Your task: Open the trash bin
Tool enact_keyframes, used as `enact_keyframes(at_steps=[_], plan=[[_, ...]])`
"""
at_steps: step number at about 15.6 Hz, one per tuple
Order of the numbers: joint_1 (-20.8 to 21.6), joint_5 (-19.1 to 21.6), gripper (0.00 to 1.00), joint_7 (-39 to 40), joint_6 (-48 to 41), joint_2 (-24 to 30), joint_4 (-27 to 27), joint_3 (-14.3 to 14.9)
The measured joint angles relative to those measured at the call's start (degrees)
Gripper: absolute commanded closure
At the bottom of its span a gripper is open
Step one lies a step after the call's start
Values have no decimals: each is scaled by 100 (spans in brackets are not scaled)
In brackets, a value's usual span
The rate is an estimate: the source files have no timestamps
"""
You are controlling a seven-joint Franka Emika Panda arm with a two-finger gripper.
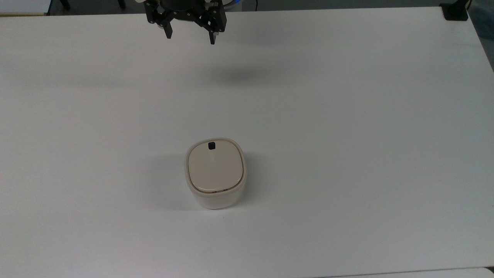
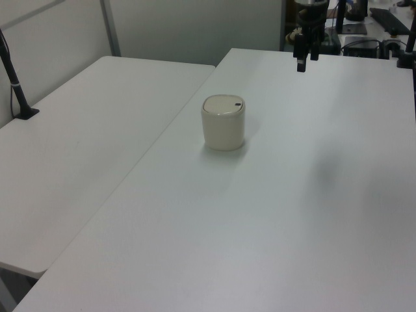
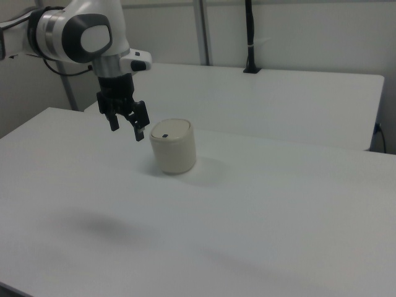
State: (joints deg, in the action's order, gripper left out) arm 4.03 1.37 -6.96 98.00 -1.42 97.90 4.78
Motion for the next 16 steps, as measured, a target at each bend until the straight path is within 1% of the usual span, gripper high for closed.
enact_keyframes(at_steps=[4, 10, 11, 12, 14, 15, 16], plan=[[0, -143, 0, 13, 17, -164, -31, -13], [0, -160, 0, 13, 29, -235, -68, -13], [0, -161, 4, 13, 37, -235, -77, -13], [0, -161, 16, 13, 48, -236, -86, -13], [0, -161, 55, 59, 92, -246, -93, -13], [-2, -161, 71, 163, 171, -255, -93, -13], [-6, -161, 84, 314, 243, -265, -95, -10]])
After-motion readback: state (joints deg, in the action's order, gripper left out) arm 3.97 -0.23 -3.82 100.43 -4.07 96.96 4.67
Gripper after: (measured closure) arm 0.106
